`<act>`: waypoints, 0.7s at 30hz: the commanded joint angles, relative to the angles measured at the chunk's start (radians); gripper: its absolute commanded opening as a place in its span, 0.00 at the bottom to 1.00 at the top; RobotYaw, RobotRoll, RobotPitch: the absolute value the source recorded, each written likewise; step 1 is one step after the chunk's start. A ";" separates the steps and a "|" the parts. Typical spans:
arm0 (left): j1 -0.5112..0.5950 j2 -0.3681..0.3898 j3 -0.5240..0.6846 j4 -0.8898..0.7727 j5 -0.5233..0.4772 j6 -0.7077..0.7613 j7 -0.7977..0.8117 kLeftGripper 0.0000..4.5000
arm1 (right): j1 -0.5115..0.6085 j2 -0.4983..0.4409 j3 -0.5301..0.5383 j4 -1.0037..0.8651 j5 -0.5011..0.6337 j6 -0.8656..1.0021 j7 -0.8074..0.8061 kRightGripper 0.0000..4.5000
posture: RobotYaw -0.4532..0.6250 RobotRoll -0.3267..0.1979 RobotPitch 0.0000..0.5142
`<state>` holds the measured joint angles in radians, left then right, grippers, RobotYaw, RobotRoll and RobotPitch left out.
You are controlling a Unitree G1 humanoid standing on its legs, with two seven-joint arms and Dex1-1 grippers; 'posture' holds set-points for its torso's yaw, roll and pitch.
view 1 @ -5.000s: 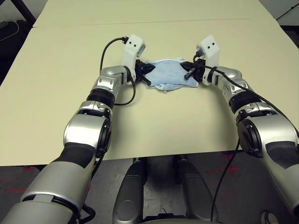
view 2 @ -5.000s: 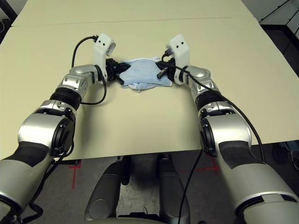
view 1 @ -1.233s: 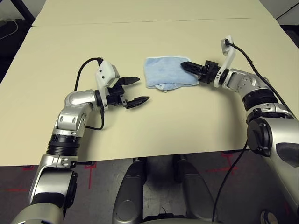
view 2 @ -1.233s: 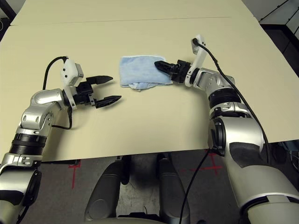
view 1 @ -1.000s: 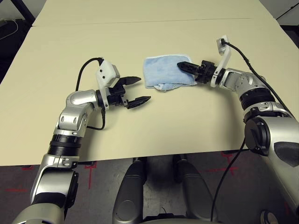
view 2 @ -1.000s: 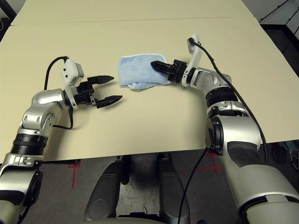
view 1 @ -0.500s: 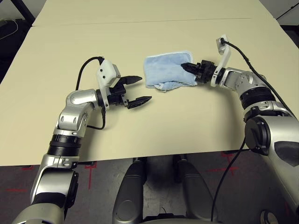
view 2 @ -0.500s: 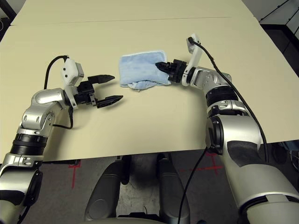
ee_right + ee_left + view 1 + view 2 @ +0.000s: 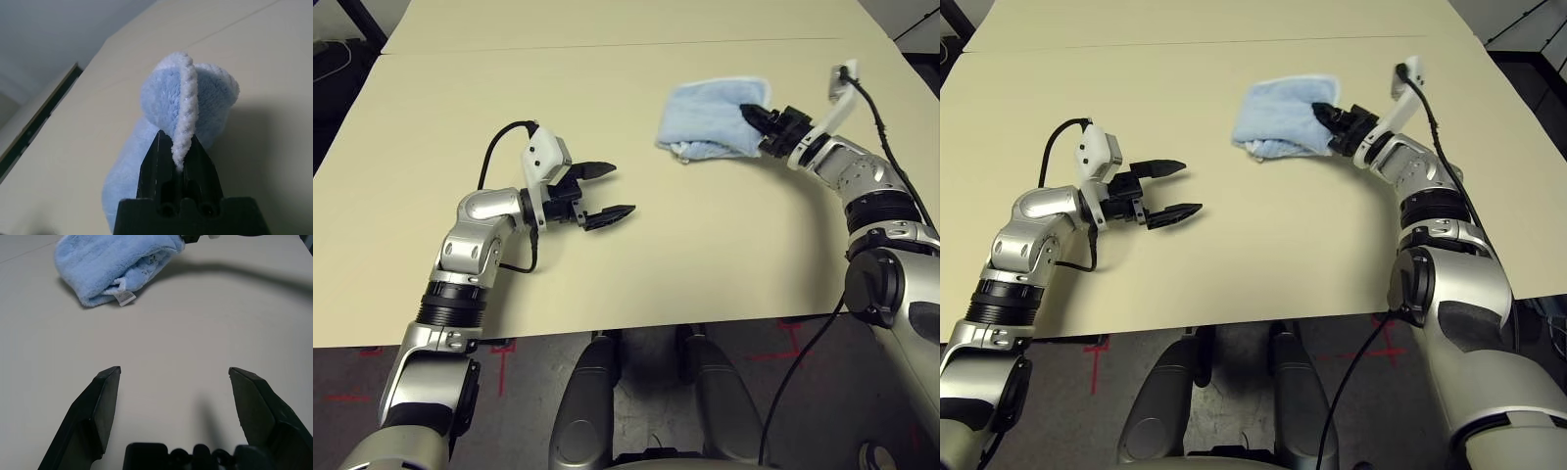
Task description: Fold the towel and set it aside.
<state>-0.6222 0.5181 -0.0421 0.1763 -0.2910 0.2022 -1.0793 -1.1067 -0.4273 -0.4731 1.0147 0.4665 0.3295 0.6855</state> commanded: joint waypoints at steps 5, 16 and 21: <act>0.013 -0.026 -0.024 -0.013 0.000 0.015 0.014 1.00 | 0.088 -0.001 -0.140 -0.086 0.085 -0.167 -0.190 0.01 | 0.43 0.62 0.47; 0.018 -0.031 -0.022 -0.032 -0.005 0.032 0.022 1.00 | 0.067 -0.036 -0.133 0.008 0.058 -0.306 -0.312 0.01 | 0.44 0.62 0.46; 0.019 -0.027 -0.019 -0.032 -0.005 0.034 0.019 1.00 | 0.067 -0.051 -0.133 0.038 0.056 -0.325 -0.350 0.01 | 0.43 0.62 0.46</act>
<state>-0.6203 0.4875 -0.0504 0.1667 -0.2917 0.2296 -1.0572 -1.0410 -0.4579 -0.6015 1.0343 0.5267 0.0210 0.3514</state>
